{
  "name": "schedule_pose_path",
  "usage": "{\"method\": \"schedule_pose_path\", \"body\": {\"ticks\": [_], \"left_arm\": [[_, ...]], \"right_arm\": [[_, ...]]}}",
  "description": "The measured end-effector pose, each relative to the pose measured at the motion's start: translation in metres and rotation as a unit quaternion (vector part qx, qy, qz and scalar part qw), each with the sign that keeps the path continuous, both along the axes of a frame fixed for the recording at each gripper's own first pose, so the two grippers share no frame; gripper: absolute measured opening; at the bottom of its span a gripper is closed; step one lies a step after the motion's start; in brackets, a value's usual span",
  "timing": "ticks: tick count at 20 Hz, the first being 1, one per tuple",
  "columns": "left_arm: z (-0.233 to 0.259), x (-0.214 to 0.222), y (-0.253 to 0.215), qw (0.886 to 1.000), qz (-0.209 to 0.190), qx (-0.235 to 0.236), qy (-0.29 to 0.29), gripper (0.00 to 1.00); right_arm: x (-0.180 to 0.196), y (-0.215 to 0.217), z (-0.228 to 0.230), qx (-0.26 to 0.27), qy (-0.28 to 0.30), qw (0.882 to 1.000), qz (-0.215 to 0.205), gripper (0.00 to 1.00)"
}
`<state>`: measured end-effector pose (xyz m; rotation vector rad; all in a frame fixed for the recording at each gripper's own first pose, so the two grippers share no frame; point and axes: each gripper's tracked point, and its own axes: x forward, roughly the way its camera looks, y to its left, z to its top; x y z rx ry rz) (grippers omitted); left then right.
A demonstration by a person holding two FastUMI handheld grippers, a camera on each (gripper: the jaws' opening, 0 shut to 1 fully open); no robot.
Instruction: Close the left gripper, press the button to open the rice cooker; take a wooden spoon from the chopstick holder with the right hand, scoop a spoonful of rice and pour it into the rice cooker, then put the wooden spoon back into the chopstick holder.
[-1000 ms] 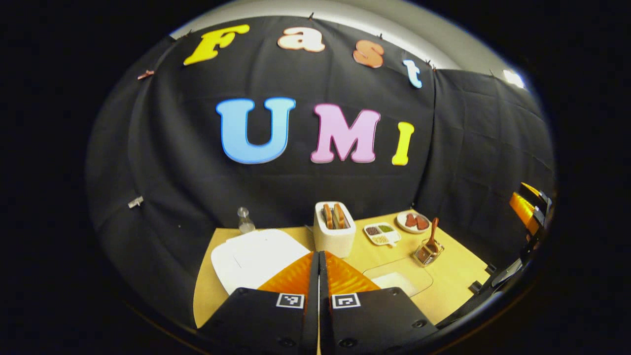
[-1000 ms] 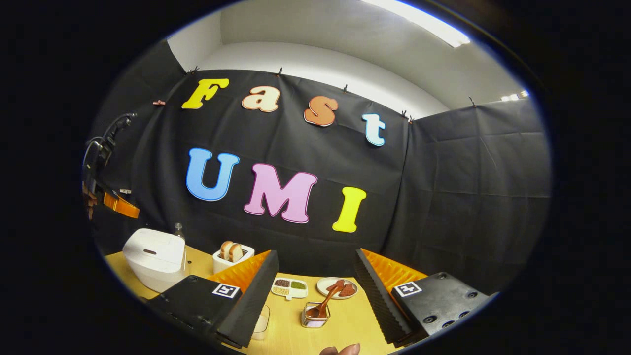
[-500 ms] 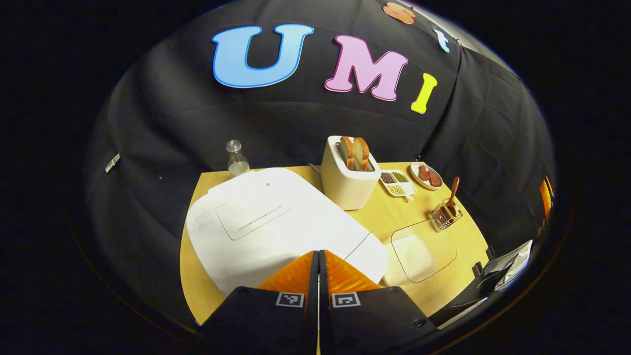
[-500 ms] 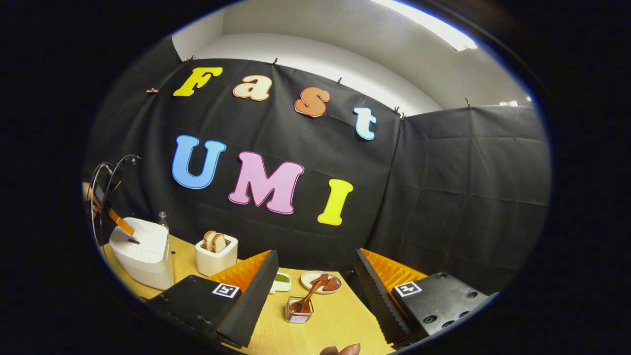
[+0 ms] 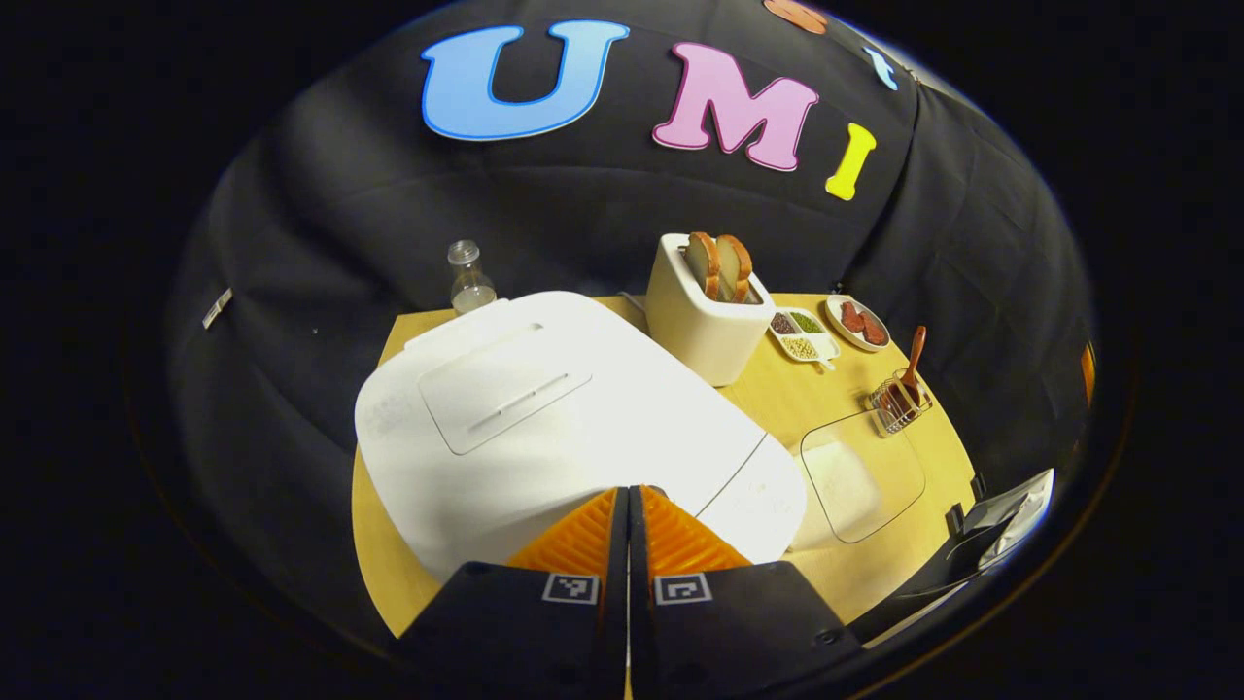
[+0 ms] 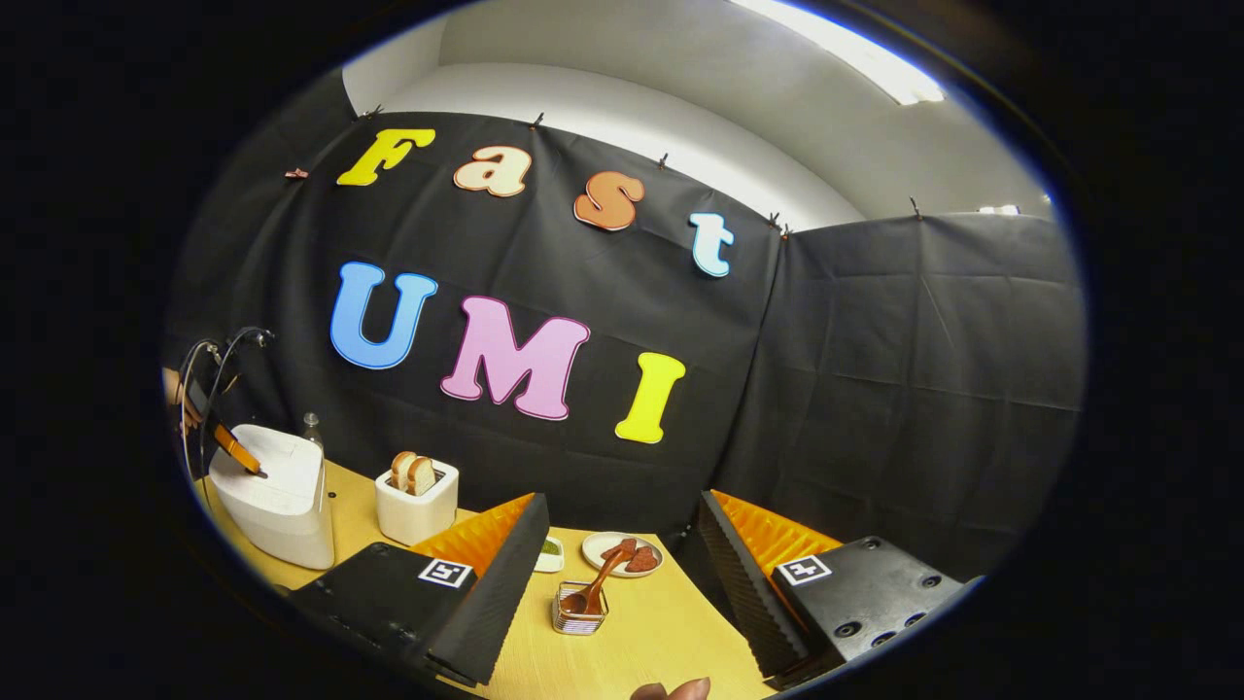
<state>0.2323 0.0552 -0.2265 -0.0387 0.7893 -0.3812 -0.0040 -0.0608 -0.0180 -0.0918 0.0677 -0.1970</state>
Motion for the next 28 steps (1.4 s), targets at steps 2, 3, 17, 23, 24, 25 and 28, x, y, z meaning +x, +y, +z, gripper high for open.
{"method": "schedule_pose_path", "body": {"ticks": [2, 3, 17, 23, 24, 25, 28], "left_arm": [[0.002, 0.002, -0.001, 1.000, -0.002, -0.003, -0.003, 0.07], [0.008, 0.003, -0.001, 1.000, 0.002, -0.001, -0.013, 0.07], [0.178, 0.011, 0.040, 0.924, 0.149, 0.001, -0.352, 0.63], [0.205, -0.033, 0.042, 0.902, 0.199, 0.010, -0.383, 0.98], [0.208, -0.042, 0.041, 0.896, 0.209, 0.015, -0.391, 0.98], [0.211, -0.052, 0.038, 0.893, 0.216, 0.021, -0.395, 0.98], [0.213, -0.082, 0.015, 0.890, 0.216, 0.034, -0.400, 0.98]], "right_arm": [[-0.003, 0.000, 0.000, 0.000, -0.001, 1.000, -0.002, 0.97], [-0.005, -0.002, 0.001, -0.001, -0.002, 1.000, -0.004, 0.97], [-0.039, -0.034, 0.012, -0.006, -0.016, 0.999, -0.029, 0.97], [-0.030, -0.034, -0.003, 0.033, -0.008, 0.999, 0.016, 0.97], [-0.024, -0.030, -0.010, 0.043, -0.003, 0.998, 0.036, 0.98], [-0.018, -0.029, -0.019, 0.054, 0.006, 0.997, 0.053, 0.97], [0.003, -0.035, -0.050, 0.082, 0.035, 0.992, 0.085, 0.97]]}}
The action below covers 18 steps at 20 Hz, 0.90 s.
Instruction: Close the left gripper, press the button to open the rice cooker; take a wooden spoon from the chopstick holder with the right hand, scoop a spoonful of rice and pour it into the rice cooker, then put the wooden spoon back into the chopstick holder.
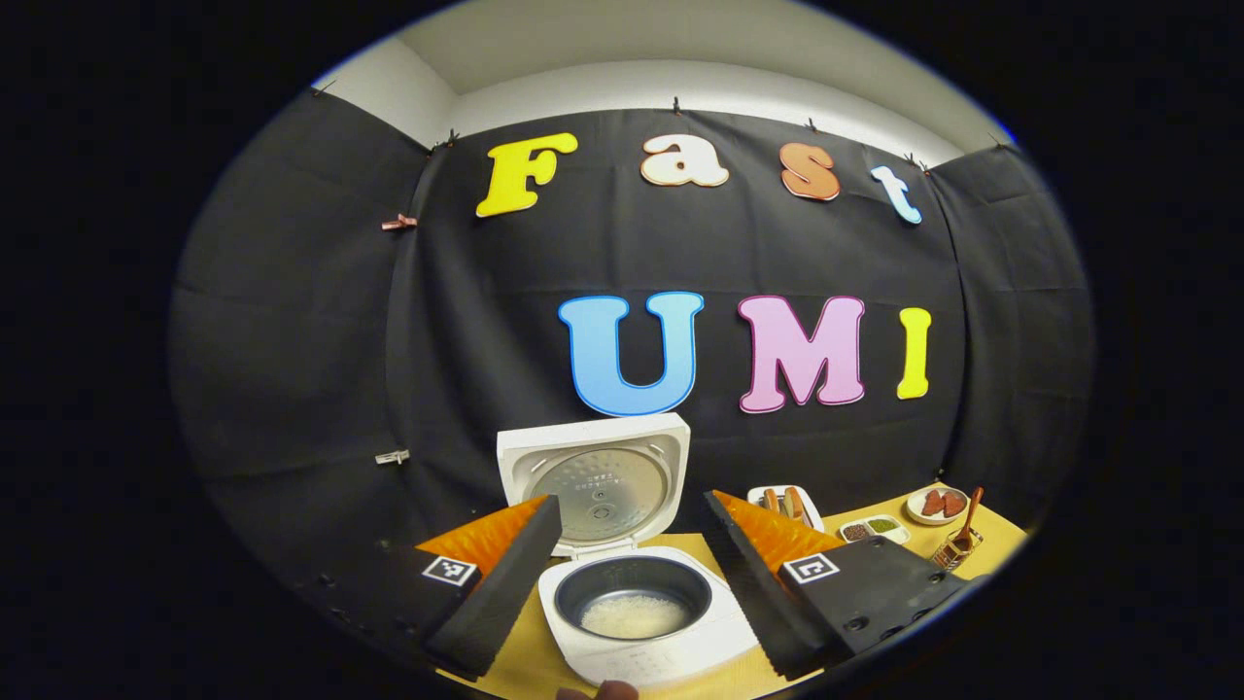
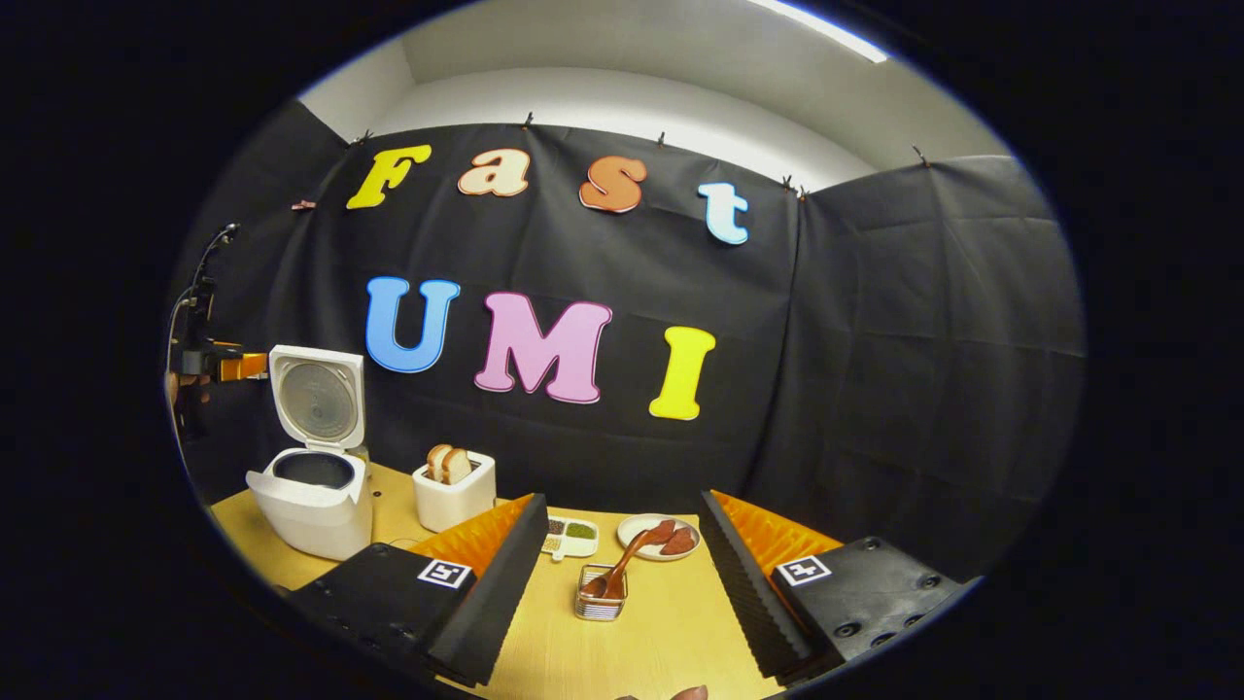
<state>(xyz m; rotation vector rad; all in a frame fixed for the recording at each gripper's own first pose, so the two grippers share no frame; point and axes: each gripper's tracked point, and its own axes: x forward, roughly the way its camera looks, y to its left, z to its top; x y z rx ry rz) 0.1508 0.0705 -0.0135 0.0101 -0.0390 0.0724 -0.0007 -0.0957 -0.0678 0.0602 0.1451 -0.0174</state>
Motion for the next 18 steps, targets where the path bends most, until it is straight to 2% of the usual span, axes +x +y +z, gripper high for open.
{"method": "schedule_pose_path", "body": {"ticks": [3, 8, 11, 15, 18], "left_arm": [[0.002, -0.020, -0.020, 1.000, -0.001, 0.007, 0.003, 0.98], [-0.003, -0.038, -0.058, 1.000, -0.009, -0.006, 0.026, 0.98], [-0.005, -0.044, -0.071, 0.999, 0.001, 0.003, 0.036, 0.98], [-0.005, -0.050, -0.099, 0.999, 0.007, 0.010, 0.042, 0.98], [-0.011, -0.052, -0.114, 0.998, 0.016, 0.001, 0.053, 0.96]], "right_arm": [[0.027, -0.006, -0.036, 0.033, 0.036, 0.999, 0.019, 0.98], [0.087, -0.022, -0.099, 0.078, 0.078, 0.993, 0.039, 0.98], [0.124, -0.021, -0.147, 0.112, 0.112, 0.985, 0.064, 0.98], [0.172, -0.031, -0.226, 0.140, 0.182, 0.972, 0.052, 0.98], [0.190, -0.021, -0.276, 0.153, 0.228, 0.960, 0.062, 0.99]]}}
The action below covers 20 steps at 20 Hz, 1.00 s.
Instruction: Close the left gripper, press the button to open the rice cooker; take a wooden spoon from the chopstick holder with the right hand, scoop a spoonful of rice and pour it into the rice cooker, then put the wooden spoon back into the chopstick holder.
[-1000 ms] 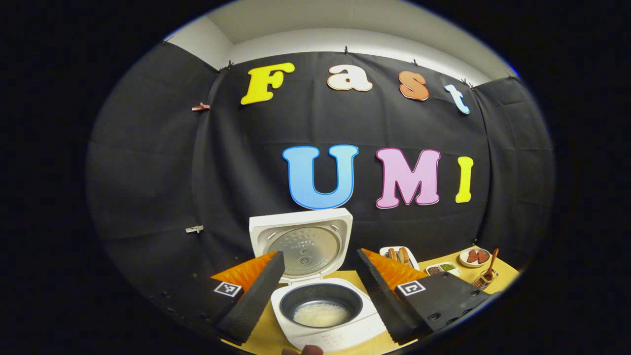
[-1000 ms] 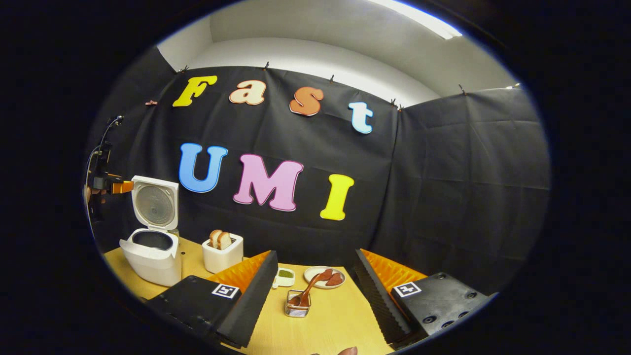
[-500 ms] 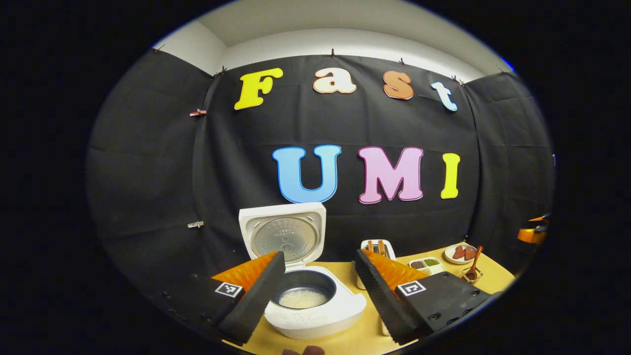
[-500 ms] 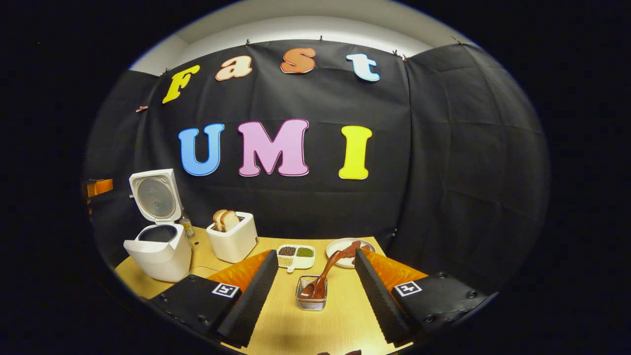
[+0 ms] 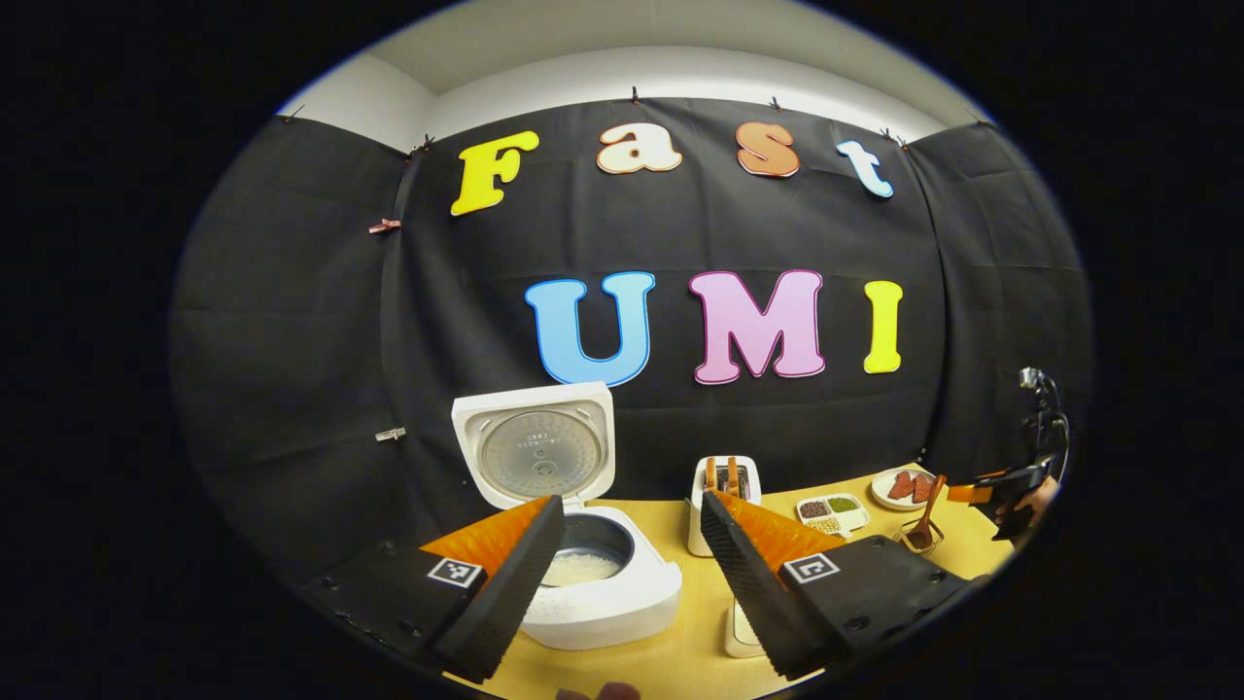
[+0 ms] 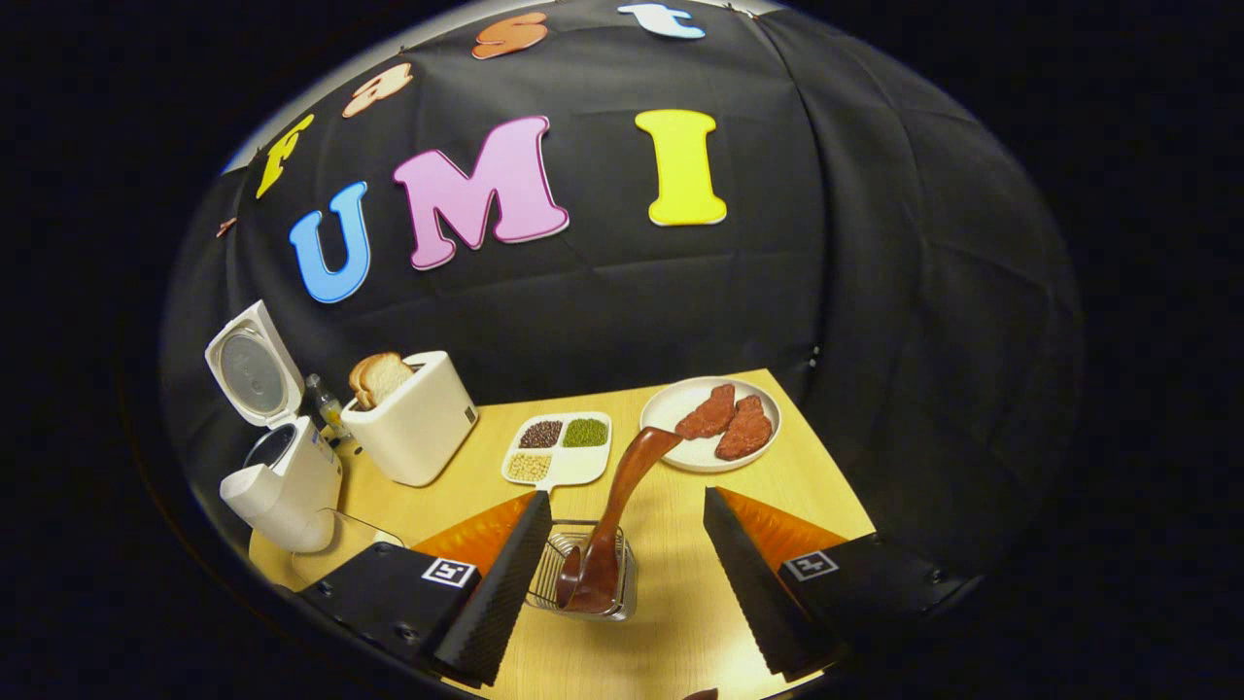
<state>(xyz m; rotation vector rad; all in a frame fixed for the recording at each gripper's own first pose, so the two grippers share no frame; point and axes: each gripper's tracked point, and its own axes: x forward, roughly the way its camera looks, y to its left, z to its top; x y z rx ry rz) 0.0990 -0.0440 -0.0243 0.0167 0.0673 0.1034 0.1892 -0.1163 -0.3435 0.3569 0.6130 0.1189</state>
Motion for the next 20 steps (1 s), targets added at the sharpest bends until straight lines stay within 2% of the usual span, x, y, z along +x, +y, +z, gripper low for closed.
{"method": "schedule_pose_path", "body": {"ticks": [3, 5, 7, 8, 10, 11, 14, 16, 20], "left_arm": [[-0.008, 0.001, -0.009, 1.000, 0.010, 0.003, 0.009, 0.97], [-0.018, 0.000, -0.013, 1.000, 0.015, -0.001, 0.022, 0.97], [-0.023, 0.000, -0.008, 0.999, 0.028, -0.002, 0.033, 0.97], [-0.025, -0.001, -0.003, 0.999, 0.036, 0.000, 0.036, 0.97], [-0.030, -0.004, 0.006, 0.998, 0.052, 0.003, 0.045, 0.97], [-0.032, -0.005, 0.009, 0.997, 0.058, 0.000, 0.049, 0.97], [-0.038, -0.010, 0.017, 0.996, 0.071, -0.013, 0.056, 0.97], [-0.039, -0.012, 0.020, 0.996, 0.070, -0.015, 0.052, 0.97], [-0.043, -0.011, 0.025, 0.998, 0.032, -0.020, 0.047, 0.97]], "right_arm": [[0.017, 0.012, -0.026, 0.020, 0.023, 1.000, 0.007, 0.94], [0.029, 0.020, -0.042, 0.026, 0.035, 0.999, 0.010, 0.82], [0.039, 0.029, -0.054, 0.030, 0.044, 0.998, 0.018, 0.80], [0.041, 0.032, -0.059, 0.027, 0.046, 0.998, 0.019, 0.56], [0.042, 0.034, -0.060, 0.029, 0.051, 0.998, 0.017, 0.29], [0.041, 0.031, -0.057, 0.031, 0.048, 0.998, 0.014, 0.28], [0.043, 0.038, -0.033, 0.040, 0.015, 0.999, 0.018, 0.13], [0.044, 0.038, -0.012, 0.038, -0.013, 0.999, 0.020, 0.13], [0.043, 0.026, 0.036, 0.047, -0.046, 0.998, -0.022, 0.13]]}}
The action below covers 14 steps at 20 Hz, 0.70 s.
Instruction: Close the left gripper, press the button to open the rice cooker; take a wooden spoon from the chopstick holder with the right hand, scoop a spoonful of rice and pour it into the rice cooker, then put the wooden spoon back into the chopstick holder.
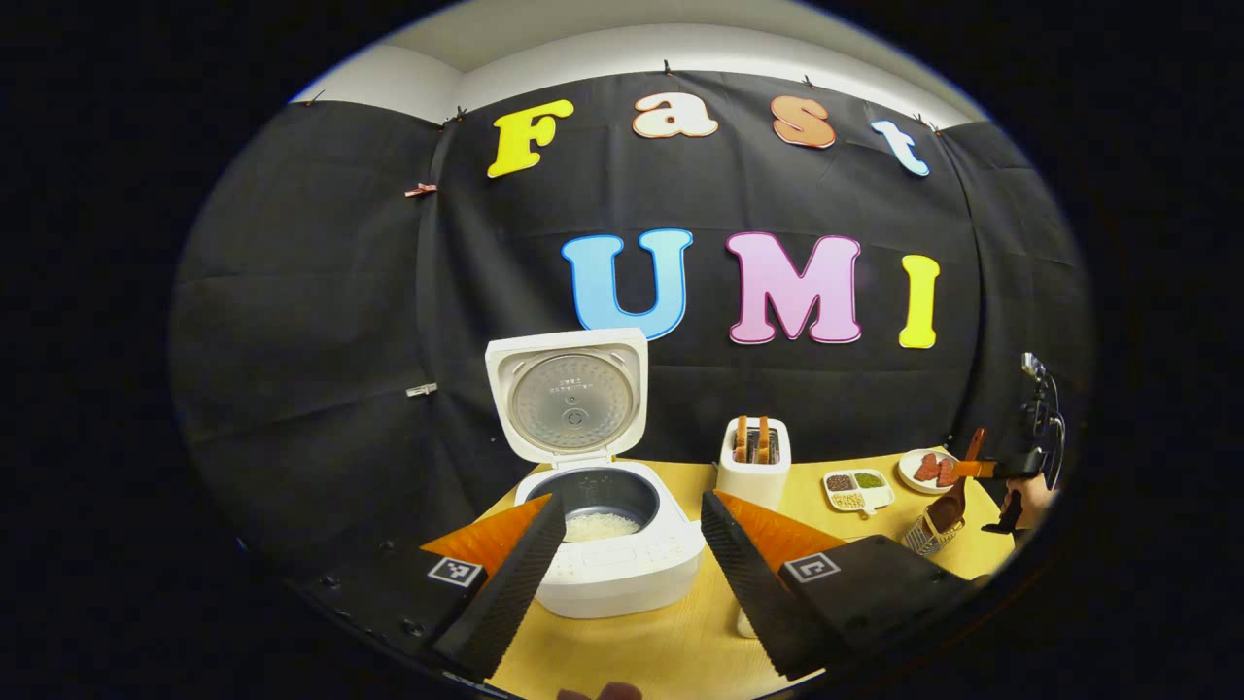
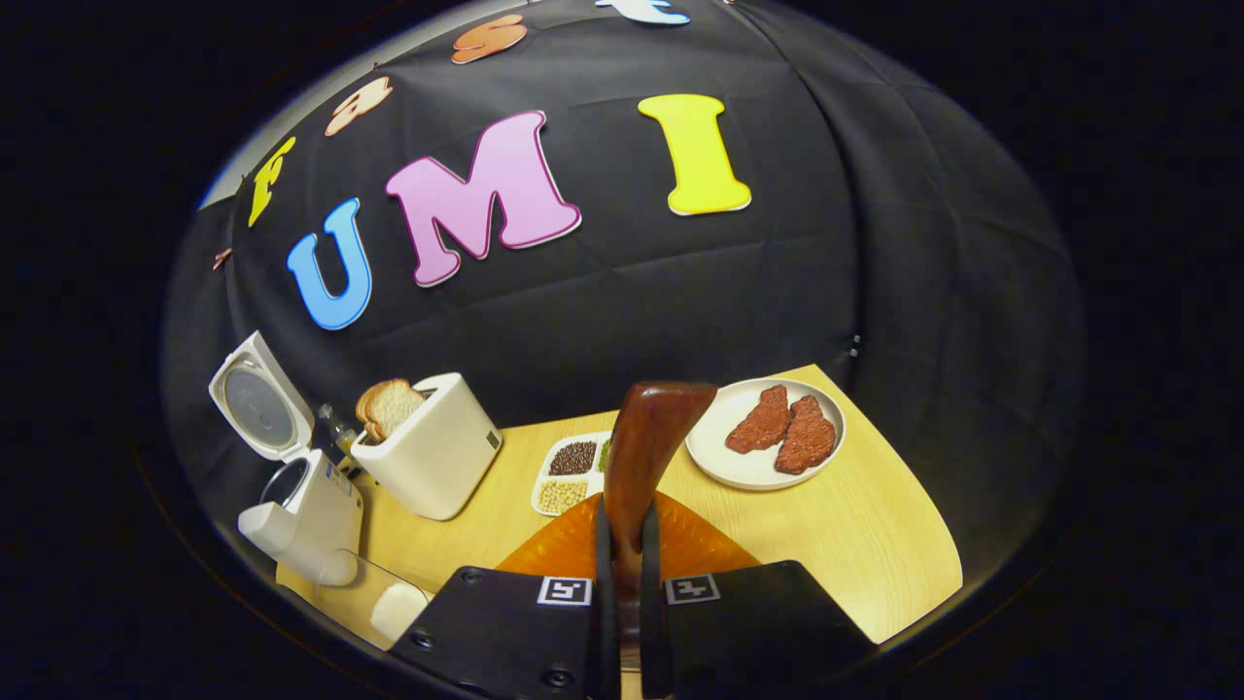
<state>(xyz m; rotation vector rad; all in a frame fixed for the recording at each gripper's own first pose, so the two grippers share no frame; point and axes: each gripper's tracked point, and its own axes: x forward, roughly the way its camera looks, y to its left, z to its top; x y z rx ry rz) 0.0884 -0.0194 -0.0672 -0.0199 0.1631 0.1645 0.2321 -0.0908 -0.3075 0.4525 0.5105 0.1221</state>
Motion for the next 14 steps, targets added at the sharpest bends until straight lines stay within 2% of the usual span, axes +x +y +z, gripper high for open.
{"method": "schedule_pose_path", "body": {"ticks": [4, 9, 14], "left_arm": [[-0.001, 0.002, 0.016, 0.999, -0.041, -0.011, -0.006, 0.96], [0.000, -0.004, 0.037, 0.996, -0.086, 0.014, -0.014, 0.97], [-0.003, -0.008, 0.047, 0.993, -0.119, 0.002, -0.019, 0.96]], "right_arm": [[-0.023, 0.015, 0.076, -0.021, -0.058, 0.998, -0.016, 0.13], [-0.063, 0.087, 0.142, -0.043, -0.110, 0.993, -0.004, 0.12], [-0.095, 0.174, 0.111, -0.102, -0.101, 0.988, 0.058, 0.12]]}}
